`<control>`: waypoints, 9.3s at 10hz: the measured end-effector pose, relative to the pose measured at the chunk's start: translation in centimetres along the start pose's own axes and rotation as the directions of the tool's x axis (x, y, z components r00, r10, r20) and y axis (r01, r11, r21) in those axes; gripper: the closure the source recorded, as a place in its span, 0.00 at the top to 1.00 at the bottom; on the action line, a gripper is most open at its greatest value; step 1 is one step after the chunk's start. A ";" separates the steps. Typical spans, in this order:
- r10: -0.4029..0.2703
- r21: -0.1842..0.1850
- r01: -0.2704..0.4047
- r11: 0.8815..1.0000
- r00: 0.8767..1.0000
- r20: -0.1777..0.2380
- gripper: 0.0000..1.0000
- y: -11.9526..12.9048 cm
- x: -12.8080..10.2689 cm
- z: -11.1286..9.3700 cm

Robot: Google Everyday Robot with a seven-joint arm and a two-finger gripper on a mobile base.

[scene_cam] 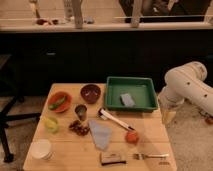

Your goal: Wipe tray with eraser

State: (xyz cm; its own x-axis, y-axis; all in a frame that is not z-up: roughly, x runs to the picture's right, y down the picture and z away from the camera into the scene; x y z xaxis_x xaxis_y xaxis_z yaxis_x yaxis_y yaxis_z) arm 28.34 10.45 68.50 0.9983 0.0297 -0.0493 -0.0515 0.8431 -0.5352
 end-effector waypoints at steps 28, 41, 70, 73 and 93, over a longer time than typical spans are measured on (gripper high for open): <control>0.044 -0.026 -0.043 0.999 0.998 0.047 0.80 5.4 -3.3 0.5; -0.065 -0.115 0.081 0.990 0.988 0.141 0.80 14.7 -13.1 7.3; -0.153 -0.181 0.224 0.958 0.928 0.338 0.00 17.0 -18.5 16.7; -0.181 -0.146 0.247 0.958 0.915 0.361 0.00 16.1 -19.8 12.3; -0.240 0.003 0.250 0.968 0.927 0.290 0.00 1.7 -29.4 5.3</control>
State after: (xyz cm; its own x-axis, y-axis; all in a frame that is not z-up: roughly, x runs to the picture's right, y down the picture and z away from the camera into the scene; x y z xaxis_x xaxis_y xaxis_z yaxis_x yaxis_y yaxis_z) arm -0.99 13.85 73.52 0.9449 -0.0191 0.3269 0.1993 0.8256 -0.5278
